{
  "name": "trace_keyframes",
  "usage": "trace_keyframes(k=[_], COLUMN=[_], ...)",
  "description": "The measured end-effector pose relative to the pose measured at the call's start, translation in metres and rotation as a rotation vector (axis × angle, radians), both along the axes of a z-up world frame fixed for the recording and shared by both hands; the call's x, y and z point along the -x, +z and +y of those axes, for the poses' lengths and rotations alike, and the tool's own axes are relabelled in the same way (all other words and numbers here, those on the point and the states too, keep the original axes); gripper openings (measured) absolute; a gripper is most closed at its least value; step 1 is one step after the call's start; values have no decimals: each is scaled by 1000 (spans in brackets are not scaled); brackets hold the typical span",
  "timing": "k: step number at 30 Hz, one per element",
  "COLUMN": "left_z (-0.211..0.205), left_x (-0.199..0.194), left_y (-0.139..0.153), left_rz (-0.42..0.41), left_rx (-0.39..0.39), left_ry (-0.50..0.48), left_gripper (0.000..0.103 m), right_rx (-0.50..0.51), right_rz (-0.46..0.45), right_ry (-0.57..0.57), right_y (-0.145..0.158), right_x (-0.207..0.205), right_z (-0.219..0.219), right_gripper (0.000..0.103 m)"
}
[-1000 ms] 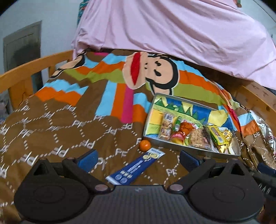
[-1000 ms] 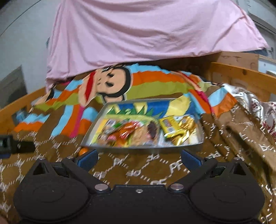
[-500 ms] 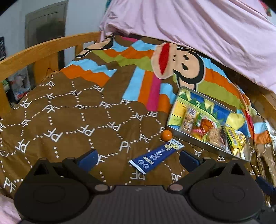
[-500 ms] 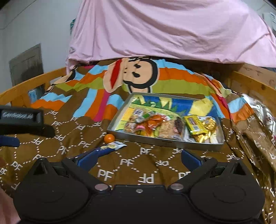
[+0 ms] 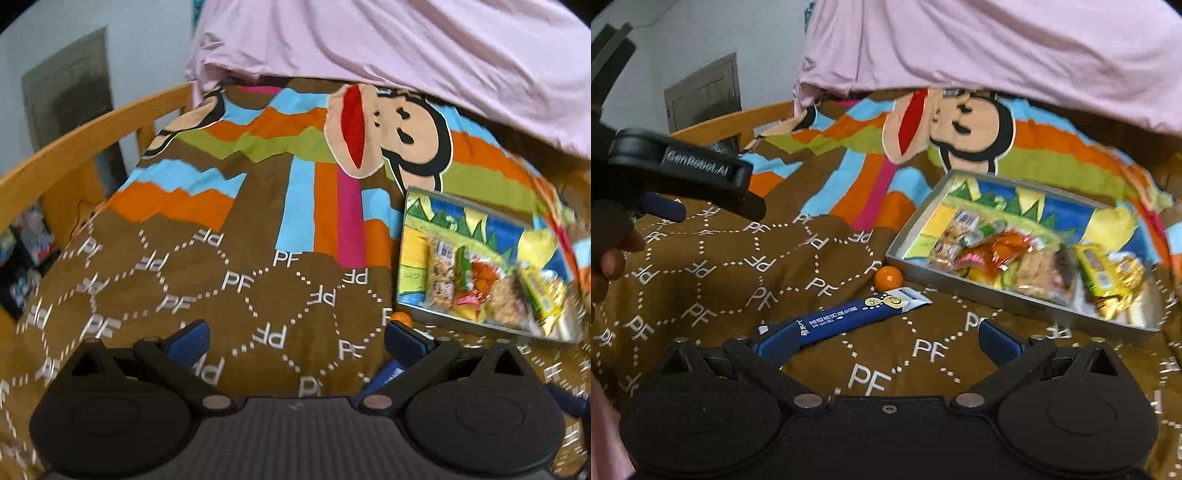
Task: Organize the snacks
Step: 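Withdraw both tools from the tray toward the blue sachet and orange, then grasp the blue calcium sachet with the right tool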
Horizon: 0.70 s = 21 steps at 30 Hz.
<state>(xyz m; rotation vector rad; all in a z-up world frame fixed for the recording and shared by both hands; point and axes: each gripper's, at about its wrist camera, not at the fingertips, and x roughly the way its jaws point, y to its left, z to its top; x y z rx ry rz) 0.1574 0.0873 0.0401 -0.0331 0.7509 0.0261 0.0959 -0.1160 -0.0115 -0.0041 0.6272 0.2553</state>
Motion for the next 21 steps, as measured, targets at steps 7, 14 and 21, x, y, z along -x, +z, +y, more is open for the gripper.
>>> trace_keyframes(k=[7,14,21], left_z=[-4,1,5], left_x=[-33,-46,-48], left_y=[-22,-38,-40], left_rz=[18,42,51], left_rx=[-4,-17,-8], left_ry=[-55,-41,-22], left_gripper=[103,102,102], right_rx=[-63,-112,-86], right_rz=[86,142,171], right_ry=[-7,-51,-64], right_y=[-21,-34,-49], right_x=[-41,-74,-90], right_z=[8,25,43], right_gripper=[102,102,102])
